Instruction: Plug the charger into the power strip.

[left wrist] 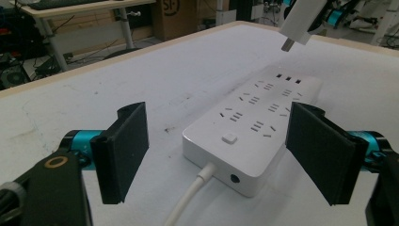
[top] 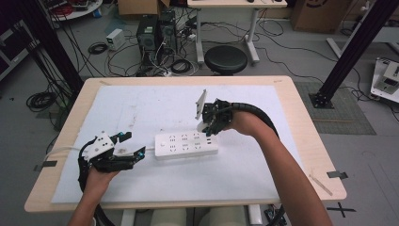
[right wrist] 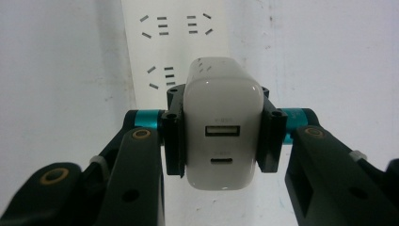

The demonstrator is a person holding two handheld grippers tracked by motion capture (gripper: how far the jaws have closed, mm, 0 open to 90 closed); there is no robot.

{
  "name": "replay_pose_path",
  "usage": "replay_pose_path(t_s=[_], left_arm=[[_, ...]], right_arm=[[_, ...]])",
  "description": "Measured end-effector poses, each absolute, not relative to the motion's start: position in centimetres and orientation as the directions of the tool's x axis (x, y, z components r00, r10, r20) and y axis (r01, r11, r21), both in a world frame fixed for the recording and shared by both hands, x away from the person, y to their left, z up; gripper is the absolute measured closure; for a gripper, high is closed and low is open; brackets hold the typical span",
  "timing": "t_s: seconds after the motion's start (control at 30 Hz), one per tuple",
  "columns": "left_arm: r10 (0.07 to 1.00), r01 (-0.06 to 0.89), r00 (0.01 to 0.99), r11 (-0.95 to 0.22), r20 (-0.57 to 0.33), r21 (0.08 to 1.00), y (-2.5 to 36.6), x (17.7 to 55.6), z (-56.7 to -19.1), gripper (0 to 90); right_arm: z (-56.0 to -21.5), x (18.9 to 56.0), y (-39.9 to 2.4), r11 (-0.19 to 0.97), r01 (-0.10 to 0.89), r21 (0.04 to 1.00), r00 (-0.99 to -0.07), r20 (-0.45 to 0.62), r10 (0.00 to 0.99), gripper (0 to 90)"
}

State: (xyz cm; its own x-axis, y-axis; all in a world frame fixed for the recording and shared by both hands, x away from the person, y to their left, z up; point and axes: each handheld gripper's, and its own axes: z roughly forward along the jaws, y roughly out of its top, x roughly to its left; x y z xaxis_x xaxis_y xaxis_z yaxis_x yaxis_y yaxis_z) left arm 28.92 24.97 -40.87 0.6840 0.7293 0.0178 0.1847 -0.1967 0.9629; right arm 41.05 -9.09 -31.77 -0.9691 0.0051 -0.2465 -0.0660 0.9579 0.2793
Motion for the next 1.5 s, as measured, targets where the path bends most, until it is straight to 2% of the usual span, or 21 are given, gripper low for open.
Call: replay_pose_path(t_s=[1.03,1.5], left_arm=[[0.739,0.197,0.674,-0.189,0.007,0.962,25.9,28.6,-41.3,21.8],[0.739,0.199,0.674,-0.179,-0.002,0.964,25.9,28.6,-41.7,21.8]], right_arm=[[-35.3,43.0,-5.9,0.974,-0.101,0.201,-0.984,-0.164,-0.068,62.9],[-35.3,43.1,-5.7,0.980,-0.119,0.159,-0.983,-0.160,-0.094,63.1]])
